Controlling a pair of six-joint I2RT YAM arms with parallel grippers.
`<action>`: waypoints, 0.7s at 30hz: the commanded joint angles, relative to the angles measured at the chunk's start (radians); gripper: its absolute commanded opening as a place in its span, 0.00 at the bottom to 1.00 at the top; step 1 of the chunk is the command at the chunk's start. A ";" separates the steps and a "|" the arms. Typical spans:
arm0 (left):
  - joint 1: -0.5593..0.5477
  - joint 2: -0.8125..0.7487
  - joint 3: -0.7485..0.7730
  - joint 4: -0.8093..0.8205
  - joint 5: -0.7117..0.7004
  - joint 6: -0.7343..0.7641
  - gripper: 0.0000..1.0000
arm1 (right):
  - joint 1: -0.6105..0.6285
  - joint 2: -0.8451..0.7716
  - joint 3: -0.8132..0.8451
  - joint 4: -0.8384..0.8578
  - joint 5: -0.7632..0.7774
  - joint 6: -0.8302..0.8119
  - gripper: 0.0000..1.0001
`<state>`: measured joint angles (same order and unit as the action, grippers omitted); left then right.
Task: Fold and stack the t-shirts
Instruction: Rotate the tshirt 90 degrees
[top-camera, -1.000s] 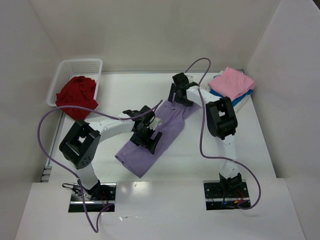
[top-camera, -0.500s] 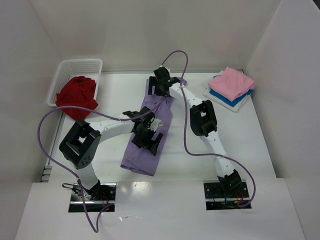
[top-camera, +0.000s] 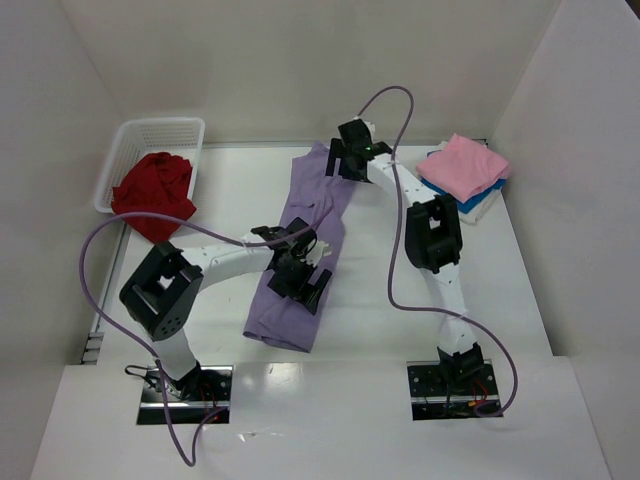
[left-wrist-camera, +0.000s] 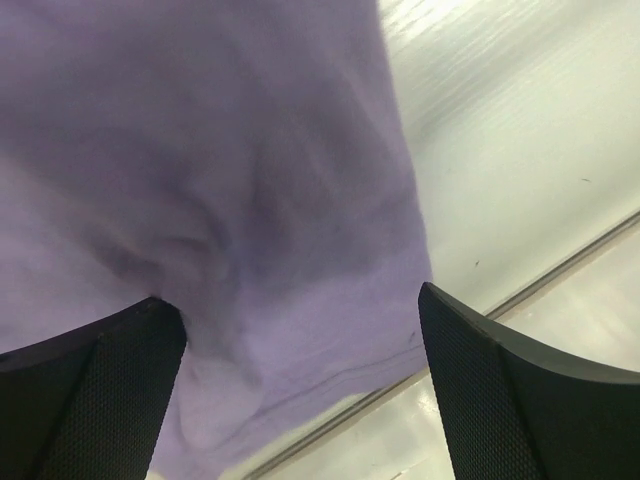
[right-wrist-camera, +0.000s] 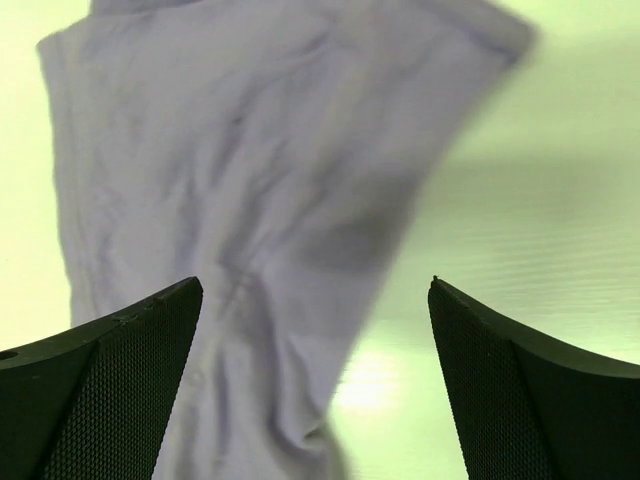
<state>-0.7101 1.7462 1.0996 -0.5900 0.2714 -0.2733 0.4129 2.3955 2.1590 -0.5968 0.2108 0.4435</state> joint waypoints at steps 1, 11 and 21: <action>-0.002 -0.089 0.032 -0.044 -0.104 -0.050 0.99 | -0.009 -0.071 -0.080 0.037 0.047 -0.002 0.99; -0.002 -0.217 0.007 -0.108 -0.334 -0.147 0.99 | -0.010 -0.013 -0.051 0.055 -0.005 -0.002 0.99; -0.002 -0.116 -0.061 -0.036 -0.275 -0.165 0.99 | -0.010 0.125 0.137 0.062 -0.145 0.007 0.99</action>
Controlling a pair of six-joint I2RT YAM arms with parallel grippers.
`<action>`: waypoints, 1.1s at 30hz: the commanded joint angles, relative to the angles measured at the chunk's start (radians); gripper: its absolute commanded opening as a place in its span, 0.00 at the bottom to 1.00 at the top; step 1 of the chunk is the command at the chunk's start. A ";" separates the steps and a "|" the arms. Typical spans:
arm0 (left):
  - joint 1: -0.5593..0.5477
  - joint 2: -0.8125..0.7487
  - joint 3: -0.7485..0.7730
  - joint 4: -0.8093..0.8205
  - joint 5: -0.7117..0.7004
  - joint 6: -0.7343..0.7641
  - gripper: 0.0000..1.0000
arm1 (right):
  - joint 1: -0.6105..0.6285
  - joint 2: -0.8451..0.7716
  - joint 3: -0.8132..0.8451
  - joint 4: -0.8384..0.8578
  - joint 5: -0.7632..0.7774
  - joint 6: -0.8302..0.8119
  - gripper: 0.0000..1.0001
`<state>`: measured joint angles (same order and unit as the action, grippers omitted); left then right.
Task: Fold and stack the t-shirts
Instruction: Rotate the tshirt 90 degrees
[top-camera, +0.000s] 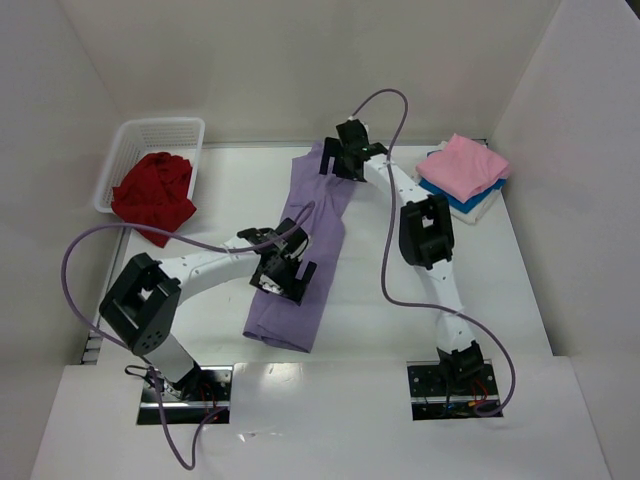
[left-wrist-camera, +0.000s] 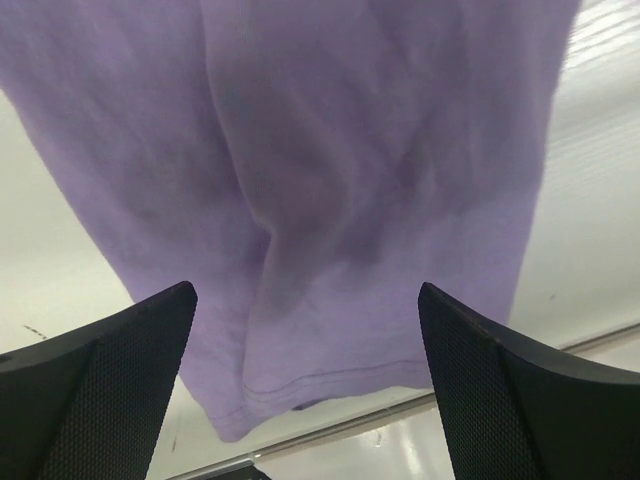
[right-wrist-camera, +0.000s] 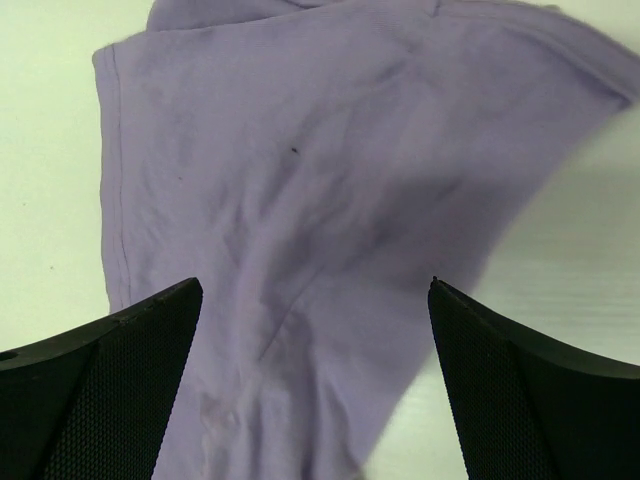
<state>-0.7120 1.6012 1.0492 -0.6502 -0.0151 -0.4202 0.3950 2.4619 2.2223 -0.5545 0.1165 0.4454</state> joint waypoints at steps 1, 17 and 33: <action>0.000 0.038 -0.011 0.024 0.012 -0.006 0.99 | 0.008 0.072 0.103 0.010 -0.051 0.006 0.99; 0.000 0.140 -0.028 0.024 0.257 0.041 0.99 | -0.044 0.309 0.445 -0.202 0.126 -0.022 0.99; -0.040 0.342 0.144 0.069 0.566 0.204 0.99 | -0.077 0.404 0.586 -0.116 -0.104 -0.022 0.99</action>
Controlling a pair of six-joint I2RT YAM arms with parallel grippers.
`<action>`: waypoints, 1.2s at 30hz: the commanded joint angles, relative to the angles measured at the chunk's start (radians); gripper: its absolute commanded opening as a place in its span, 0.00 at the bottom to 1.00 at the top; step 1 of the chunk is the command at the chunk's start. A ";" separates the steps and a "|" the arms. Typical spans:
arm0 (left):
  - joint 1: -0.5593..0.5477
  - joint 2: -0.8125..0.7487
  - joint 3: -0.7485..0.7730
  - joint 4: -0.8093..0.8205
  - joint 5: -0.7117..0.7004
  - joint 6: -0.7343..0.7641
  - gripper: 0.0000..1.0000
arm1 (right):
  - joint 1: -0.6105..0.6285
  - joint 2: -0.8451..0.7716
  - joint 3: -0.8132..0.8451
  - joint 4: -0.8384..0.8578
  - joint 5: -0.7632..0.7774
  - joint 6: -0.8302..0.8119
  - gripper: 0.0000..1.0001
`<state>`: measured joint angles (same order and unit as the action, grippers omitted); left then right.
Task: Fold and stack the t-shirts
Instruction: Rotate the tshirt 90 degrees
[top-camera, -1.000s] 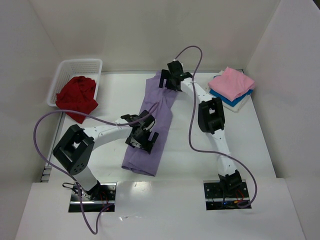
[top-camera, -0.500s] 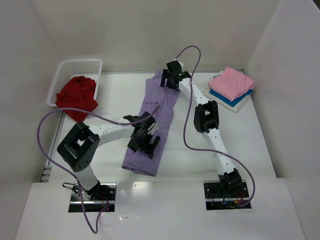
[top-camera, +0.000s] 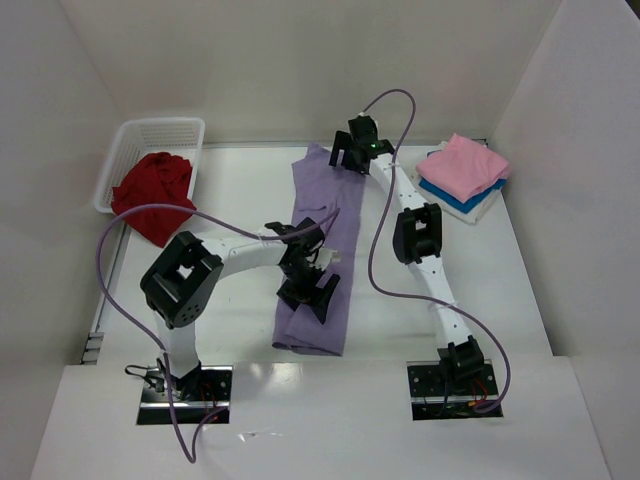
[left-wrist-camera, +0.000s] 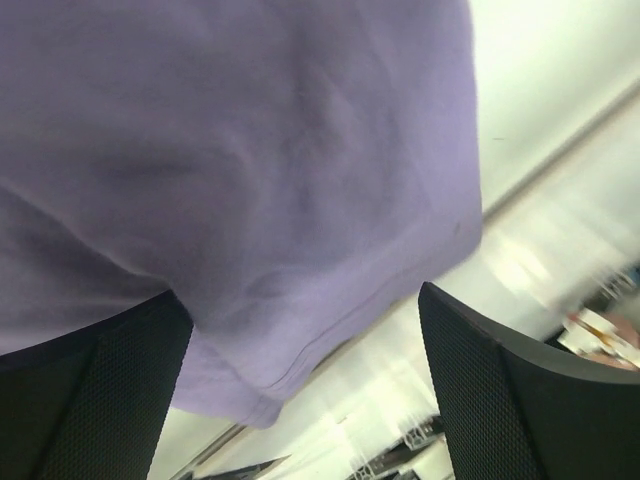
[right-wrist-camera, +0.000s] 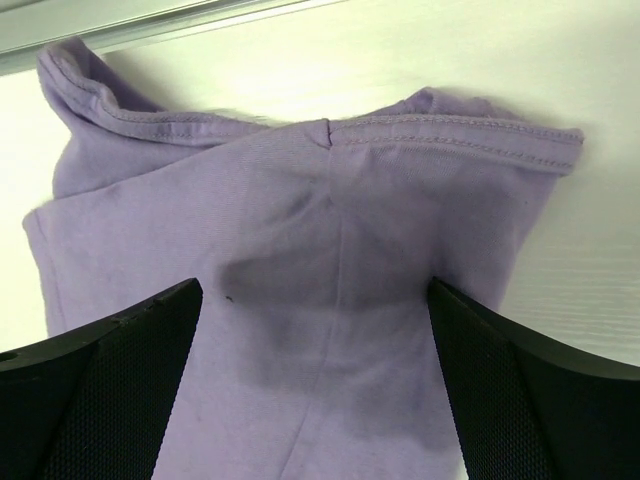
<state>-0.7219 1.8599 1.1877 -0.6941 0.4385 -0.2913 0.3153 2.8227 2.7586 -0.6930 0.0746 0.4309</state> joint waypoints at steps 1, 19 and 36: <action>-0.030 0.084 0.006 0.123 0.140 0.075 0.99 | 0.002 0.043 0.061 0.023 -0.076 -0.007 0.99; -0.086 -0.027 0.096 0.130 -0.073 0.038 0.99 | 0.011 -0.090 0.102 0.012 -0.105 -0.043 0.99; -0.077 -0.685 -0.233 0.318 -0.399 -0.298 0.99 | -0.033 -1.191 -1.245 0.236 -0.076 -0.006 0.99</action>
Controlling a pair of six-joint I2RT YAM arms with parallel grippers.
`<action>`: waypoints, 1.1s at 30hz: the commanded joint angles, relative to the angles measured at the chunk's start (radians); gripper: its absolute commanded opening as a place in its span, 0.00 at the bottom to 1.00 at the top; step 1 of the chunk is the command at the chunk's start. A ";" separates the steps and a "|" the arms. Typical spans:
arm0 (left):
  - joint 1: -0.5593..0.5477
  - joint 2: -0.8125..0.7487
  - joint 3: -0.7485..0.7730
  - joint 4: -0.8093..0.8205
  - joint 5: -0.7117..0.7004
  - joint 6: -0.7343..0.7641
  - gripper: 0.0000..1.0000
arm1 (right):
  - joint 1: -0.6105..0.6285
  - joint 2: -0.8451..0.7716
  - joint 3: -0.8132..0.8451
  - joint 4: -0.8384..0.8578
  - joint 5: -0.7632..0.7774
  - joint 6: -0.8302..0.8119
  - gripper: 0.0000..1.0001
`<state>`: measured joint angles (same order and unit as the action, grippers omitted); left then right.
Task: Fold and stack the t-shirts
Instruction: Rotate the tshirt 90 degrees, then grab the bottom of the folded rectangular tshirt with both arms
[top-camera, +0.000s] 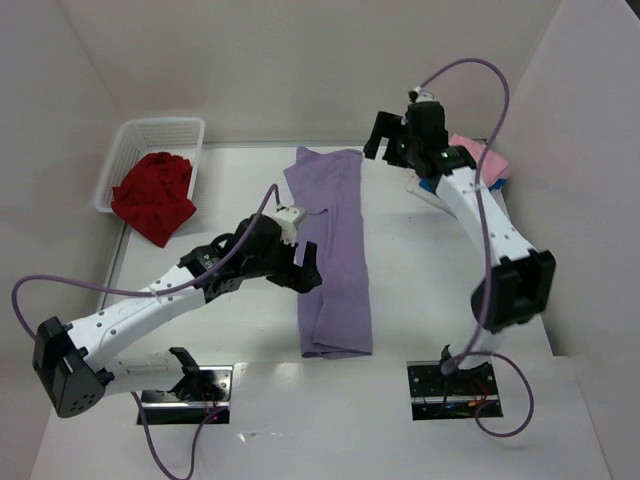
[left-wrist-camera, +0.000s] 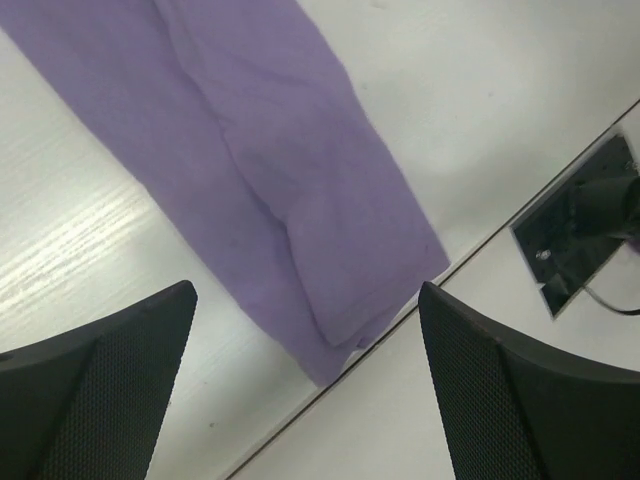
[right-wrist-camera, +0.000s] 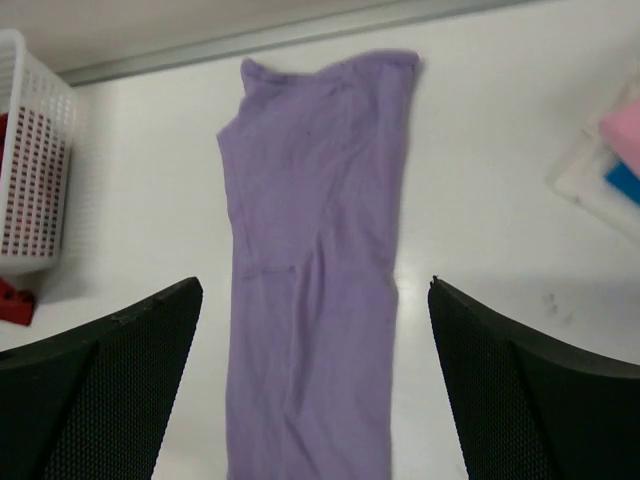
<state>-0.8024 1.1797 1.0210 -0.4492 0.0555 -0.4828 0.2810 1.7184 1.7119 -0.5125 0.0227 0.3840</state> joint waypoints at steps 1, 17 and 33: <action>0.003 -0.018 -0.109 0.084 0.003 -0.123 0.99 | 0.020 -0.129 -0.262 0.069 -0.033 0.053 0.99; 0.003 -0.038 -0.343 0.218 0.151 -0.336 0.99 | 0.225 -0.660 -1.003 0.015 -0.098 0.366 0.99; -0.006 0.101 -0.343 0.167 0.242 -0.318 0.99 | 0.434 -0.759 -1.242 -0.050 -0.093 0.644 0.92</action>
<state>-0.8040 1.2694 0.6800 -0.2871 0.2520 -0.7933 0.7086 1.0286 0.5034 -0.5285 -0.0689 0.9649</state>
